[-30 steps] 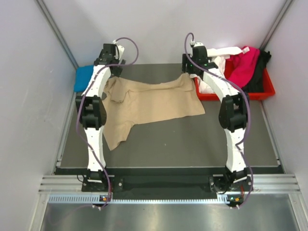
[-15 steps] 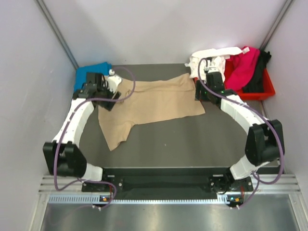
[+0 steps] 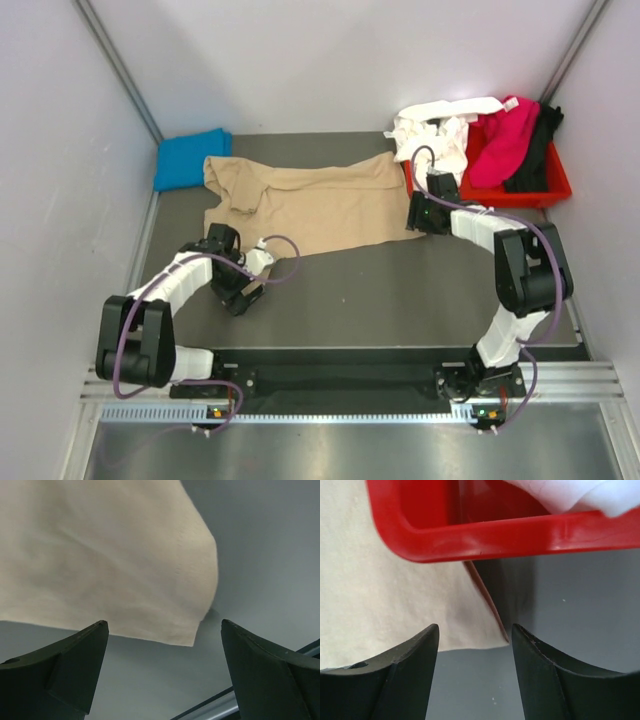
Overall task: Fold and stack the t-shirts
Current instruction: Flatten the tshirt out
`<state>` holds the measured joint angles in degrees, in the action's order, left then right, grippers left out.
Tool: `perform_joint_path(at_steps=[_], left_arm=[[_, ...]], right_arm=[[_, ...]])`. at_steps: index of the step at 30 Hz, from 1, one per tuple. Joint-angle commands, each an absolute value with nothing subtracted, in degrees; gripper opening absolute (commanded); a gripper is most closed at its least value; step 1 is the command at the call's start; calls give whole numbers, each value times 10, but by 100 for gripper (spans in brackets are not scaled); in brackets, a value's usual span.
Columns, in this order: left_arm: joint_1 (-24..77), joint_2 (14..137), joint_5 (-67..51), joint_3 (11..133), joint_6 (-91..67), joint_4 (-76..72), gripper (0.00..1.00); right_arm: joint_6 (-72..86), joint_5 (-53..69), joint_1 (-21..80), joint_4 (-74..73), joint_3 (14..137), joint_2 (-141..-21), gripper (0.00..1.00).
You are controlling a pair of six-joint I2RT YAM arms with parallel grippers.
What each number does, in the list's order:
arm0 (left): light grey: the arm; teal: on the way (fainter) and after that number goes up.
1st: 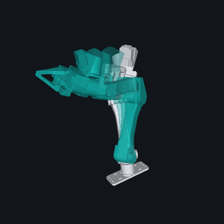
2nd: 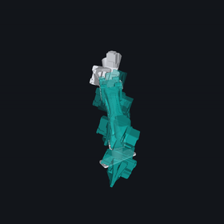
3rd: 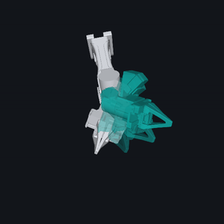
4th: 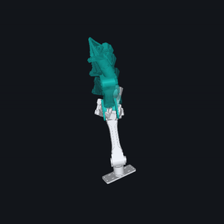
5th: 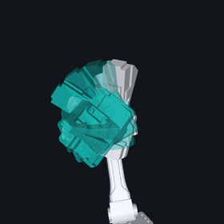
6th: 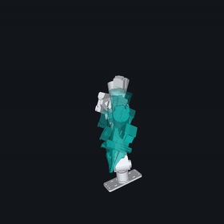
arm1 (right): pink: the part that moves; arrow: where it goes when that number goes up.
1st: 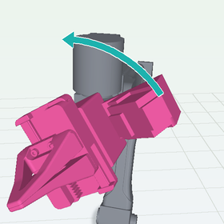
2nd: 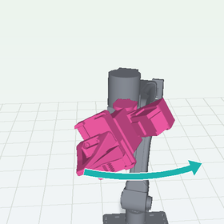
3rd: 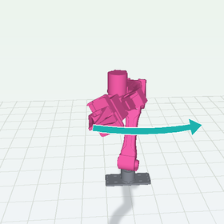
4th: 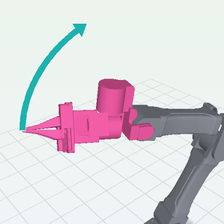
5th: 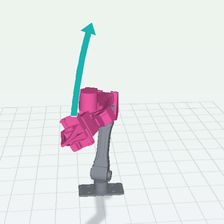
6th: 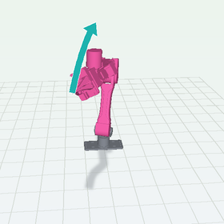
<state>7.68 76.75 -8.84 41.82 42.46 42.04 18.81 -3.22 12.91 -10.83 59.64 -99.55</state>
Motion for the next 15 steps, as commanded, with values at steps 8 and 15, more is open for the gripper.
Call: perform_joint_path(at_steps=[8, 15], left_arm=[[82, 808, -35, 364, 460, 324, 86], [78, 792, -6, 400, 384, 308, 0]], right_arm=[[220, 12, 118, -55, 621, -1053, 38], [216, 62, 117, -72, 579, -974, 0]])
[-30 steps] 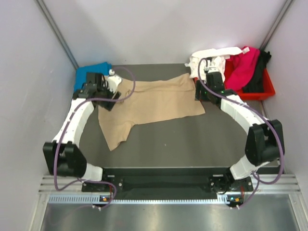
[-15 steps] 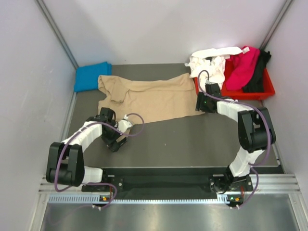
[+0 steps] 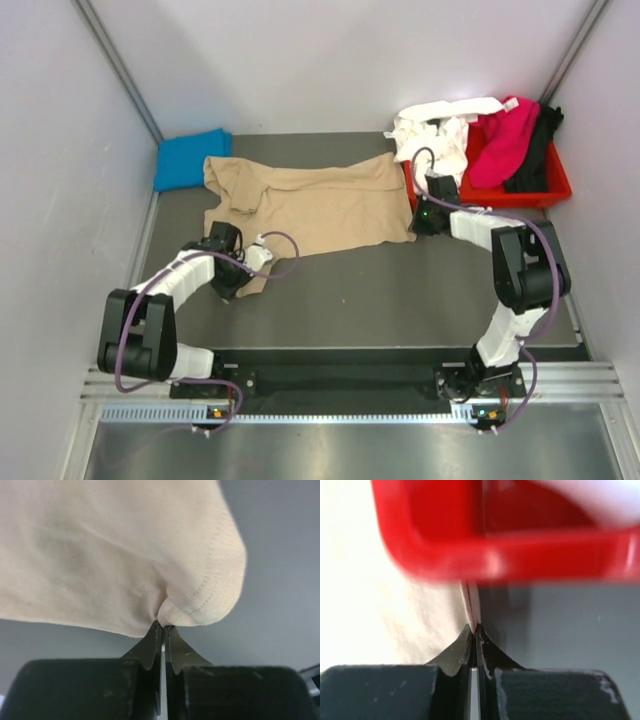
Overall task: Fold and stack the t-shirts
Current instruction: Flatten the tshirt out
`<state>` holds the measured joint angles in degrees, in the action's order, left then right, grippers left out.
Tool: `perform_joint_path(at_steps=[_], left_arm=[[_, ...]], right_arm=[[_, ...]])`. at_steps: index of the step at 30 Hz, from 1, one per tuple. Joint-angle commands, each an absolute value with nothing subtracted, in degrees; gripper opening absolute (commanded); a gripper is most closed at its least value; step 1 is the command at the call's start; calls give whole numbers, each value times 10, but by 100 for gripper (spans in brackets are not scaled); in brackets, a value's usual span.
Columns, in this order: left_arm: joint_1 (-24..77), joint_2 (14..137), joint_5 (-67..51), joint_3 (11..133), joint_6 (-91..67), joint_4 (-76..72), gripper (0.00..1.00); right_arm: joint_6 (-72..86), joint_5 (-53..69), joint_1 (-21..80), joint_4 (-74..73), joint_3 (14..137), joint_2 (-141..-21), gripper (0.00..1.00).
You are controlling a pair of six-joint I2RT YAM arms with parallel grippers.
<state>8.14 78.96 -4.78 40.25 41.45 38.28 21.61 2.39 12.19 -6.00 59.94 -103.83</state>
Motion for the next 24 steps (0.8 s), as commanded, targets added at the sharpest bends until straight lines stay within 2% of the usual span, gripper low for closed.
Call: perform_joint_path(at_steps=[1, 5, 11, 14, 18, 21, 24], left_arm=[[76, 777, 14, 408, 363, 320, 0], [41, 647, 46, 466, 352, 427, 0], [13, 564, 46, 583, 351, 427, 0], [14, 530, 46, 669, 351, 427, 0], [14, 517, 46, 880, 351, 427, 0], [15, 539, 46, 948, 351, 427, 0], [14, 581, 46, 937, 351, 427, 0]], right_arm=[[211, 69, 118, -80, 573, -956, 0], [209, 122, 118, -136, 516, -856, 0], [209, 180, 139, -253, 442, -688, 0], [205, 214, 141, -349, 434, -595, 0], [184, 256, 142, -456, 455, -506, 0], [174, 278, 142, -476, 499, -528, 0], [175, 280, 142, -432, 569, -609, 0]])
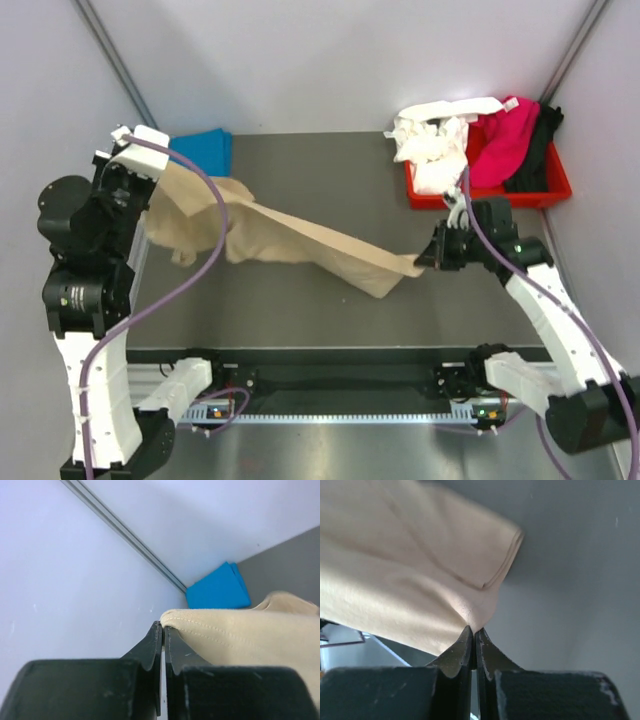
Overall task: Fold and stack the t-shirts
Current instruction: Flatten the tshirt out
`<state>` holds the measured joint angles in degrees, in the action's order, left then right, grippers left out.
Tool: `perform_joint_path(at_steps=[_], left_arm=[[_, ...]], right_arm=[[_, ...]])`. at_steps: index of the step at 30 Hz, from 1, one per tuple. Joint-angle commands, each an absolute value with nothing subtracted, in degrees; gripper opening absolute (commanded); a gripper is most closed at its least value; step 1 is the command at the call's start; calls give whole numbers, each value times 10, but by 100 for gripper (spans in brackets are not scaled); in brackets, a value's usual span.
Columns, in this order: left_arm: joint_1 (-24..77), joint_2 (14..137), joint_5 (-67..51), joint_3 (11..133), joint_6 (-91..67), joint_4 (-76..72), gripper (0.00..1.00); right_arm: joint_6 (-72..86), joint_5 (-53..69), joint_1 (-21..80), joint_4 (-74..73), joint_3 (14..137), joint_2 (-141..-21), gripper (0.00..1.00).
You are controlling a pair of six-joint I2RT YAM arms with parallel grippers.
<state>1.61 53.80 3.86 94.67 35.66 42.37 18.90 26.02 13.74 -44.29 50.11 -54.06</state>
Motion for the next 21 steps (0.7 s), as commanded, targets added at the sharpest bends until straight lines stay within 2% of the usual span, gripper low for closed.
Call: perform_joint_path(at_steps=[1, 3, 8, 9, 10, 11, 13, 14, 16, 21], left_arm=[[14, 613, 46, 933, 351, 427, 0], [14, 652, 46, 941, 351, 427, 0], [11, 810, 46, 1028, 351, 427, 0], [10, 834, 46, 1087, 351, 427, 0], [8, 878, 46, 1122, 351, 427, 0], [4, 900, 46, 1201, 351, 427, 0], [-10, 957, 46, 1283, 351, 427, 0], [-15, 973, 46, 1353, 351, 427, 0], [-14, 998, 46, 1391, 351, 427, 0], [-15, 984, 46, 1383, 351, 427, 0]], right_arm=[[175, 274, 142, -400, 619, -636, 0], [181, 258, 142, -382, 690, -734, 0], [209, 251, 142, -382, 1027, -942, 0], [223, 248, 142, -390, 1081, -1002, 0], [228, 245, 142, -406, 1185, -1030, 0], [237, 243, 140, -411, 1235, -1054, 0], [262, 241, 136, -403, 1345, -1104, 0], [272, 239, 129, -391, 1364, -1113, 0], [307, 237, 120, -328, 1367, -1103, 0], [310, 207, 103, -266, 1355, -1051, 0]])
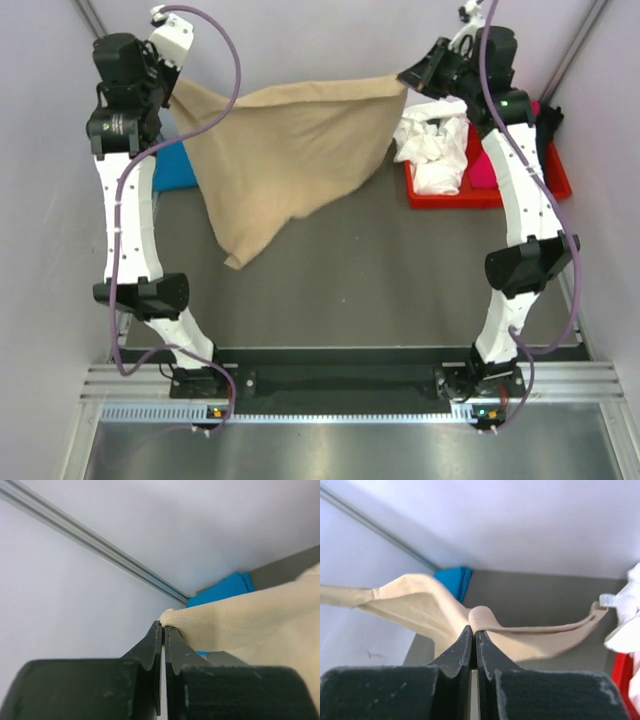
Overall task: Fold and stack the t-shirts
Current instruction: Flatten the tshirt out
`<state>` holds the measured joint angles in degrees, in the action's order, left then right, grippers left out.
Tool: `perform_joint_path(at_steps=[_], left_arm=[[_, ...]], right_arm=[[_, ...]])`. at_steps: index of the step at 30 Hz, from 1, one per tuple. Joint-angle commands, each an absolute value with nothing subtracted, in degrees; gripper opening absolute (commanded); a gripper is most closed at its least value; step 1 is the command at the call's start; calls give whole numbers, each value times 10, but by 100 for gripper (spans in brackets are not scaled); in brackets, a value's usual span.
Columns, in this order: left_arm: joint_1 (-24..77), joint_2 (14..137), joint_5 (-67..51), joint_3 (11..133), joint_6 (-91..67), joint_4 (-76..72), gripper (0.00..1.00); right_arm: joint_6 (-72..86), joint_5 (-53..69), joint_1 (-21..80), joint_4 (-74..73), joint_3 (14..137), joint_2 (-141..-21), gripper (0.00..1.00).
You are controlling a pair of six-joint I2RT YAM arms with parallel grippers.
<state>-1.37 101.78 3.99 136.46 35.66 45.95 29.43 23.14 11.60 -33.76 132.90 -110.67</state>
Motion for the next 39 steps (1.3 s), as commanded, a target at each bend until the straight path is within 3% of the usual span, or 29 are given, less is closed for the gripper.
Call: perform_joint_path(at_steps=[1, 6, 16, 17, 18, 19, 20, 21, 25, 31, 39], left_arm=[[-16, 974, 46, 1379, 351, 427, 0], [-16, 924, 46, 1283, 351, 427, 0], [-16, 662, 46, 903, 351, 427, 0], [-16, 644, 46, 857, 351, 4, 0], [-16, 616, 46, 839, 351, 510, 0], [-16, 601, 46, 821, 457, 565, 0], [-16, 588, 203, 790, 457, 592, 0], [-16, 564, 179, 773, 459, 647, 0], [-17, 515, 142, 663, 482, 777, 0], [-16, 472, 134, 504, 512, 824, 0], [-16, 474, 134, 525, 512, 824, 0]], right_arm=[[304, 199, 103, -267, 1354, -1045, 0], [256, 178, 99, -289, 1270, -973, 0], [245, 173, 100, -244, 699, -688, 0], [256, 177, 100, -240, 659, -646, 0], [261, 182, 100, -240, 587, -627, 0], [265, 198, 100, -242, 554, -609, 0], [268, 203, 101, -248, 525, -578, 0], [271, 205, 100, -264, 476, -564, 0], [288, 207, 101, -294, 360, -502, 0], [289, 220, 101, -337, 295, -496, 0], [286, 232, 102, -447, 287, -450, 0]])
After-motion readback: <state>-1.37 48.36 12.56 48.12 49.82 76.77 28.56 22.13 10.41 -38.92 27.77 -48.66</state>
